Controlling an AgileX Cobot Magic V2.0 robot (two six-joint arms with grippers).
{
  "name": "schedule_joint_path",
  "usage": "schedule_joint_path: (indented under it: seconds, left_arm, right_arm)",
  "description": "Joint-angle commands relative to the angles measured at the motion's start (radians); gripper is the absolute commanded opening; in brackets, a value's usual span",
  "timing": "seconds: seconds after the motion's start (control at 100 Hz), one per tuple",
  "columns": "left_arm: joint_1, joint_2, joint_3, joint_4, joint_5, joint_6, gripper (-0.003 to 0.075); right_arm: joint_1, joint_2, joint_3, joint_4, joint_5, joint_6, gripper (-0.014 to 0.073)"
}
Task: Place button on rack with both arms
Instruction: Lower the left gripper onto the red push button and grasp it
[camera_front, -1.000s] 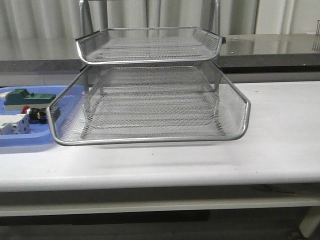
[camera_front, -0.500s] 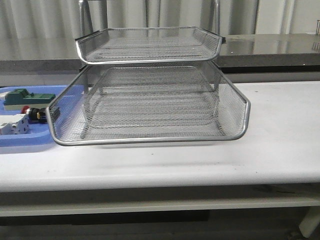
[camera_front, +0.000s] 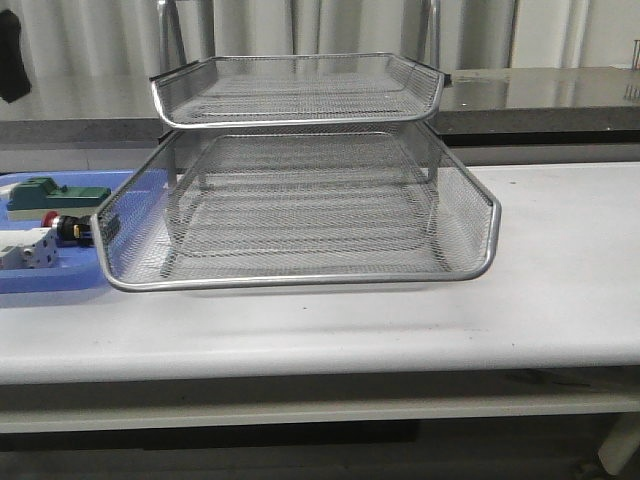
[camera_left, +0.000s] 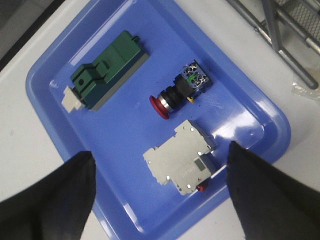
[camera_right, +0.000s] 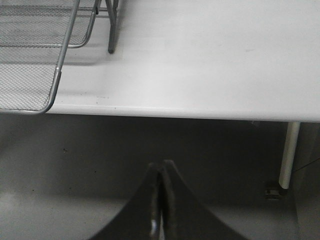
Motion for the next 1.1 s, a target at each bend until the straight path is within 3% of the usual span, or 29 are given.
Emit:
schedule_joint_path:
  seconds: [0.0,0.48,1.09]
  left_arm:
    - [-0.001,0.032,-0.112,-0.022,0.017,0.087,0.0521]
    - [-0.001,0.358,-0.380,-0.036,0.086,0.168,0.0521]
    - [0.006,0.493,-0.404,-0.088,0.064,0.233,0.0521]
  right_arm:
    - [-0.007,0.001,-0.023,0.002,-0.064,-0.001,-0.0068]
    - [-0.007,0.001,-0.023,0.002,-0.064,-0.001,-0.0068]
    - [-0.007,0.001,-0.023,0.002,-0.064,-0.001,-0.0068]
